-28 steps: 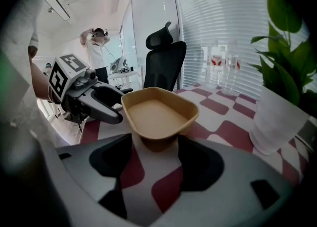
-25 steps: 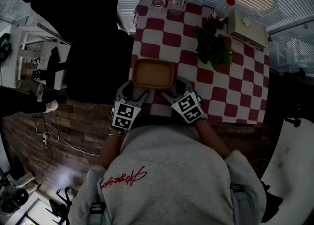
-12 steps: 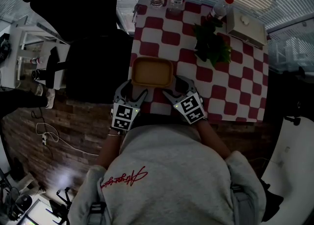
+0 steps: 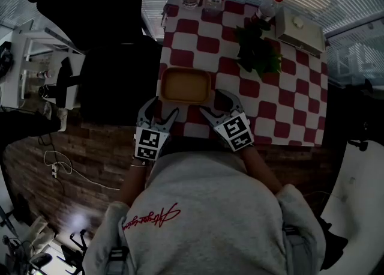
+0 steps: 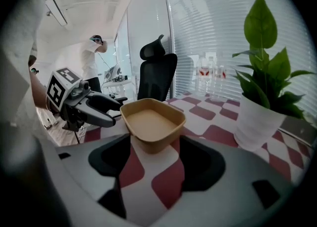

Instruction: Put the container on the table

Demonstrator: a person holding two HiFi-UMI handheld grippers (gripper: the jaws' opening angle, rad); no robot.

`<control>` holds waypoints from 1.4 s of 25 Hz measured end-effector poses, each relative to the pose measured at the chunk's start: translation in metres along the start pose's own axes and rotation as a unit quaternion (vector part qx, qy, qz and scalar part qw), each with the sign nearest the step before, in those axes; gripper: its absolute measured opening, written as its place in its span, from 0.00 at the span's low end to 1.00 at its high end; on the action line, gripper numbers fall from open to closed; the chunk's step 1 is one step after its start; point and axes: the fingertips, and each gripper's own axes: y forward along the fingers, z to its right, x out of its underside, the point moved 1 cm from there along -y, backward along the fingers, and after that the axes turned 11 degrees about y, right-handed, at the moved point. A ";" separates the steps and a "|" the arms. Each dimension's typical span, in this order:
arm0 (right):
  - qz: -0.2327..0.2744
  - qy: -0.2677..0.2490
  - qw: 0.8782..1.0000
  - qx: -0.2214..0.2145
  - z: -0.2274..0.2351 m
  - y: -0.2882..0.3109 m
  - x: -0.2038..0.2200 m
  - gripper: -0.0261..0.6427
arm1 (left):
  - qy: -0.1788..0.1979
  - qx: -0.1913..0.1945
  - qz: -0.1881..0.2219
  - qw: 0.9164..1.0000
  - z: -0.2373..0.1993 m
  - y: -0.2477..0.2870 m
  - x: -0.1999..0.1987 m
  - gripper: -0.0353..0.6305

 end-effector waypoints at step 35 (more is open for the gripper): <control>0.083 -0.002 0.996 -0.007 -0.015 -0.025 -0.069 0.48 | -0.015 -0.036 0.080 0.996 -0.022 -0.023 -0.067 0.51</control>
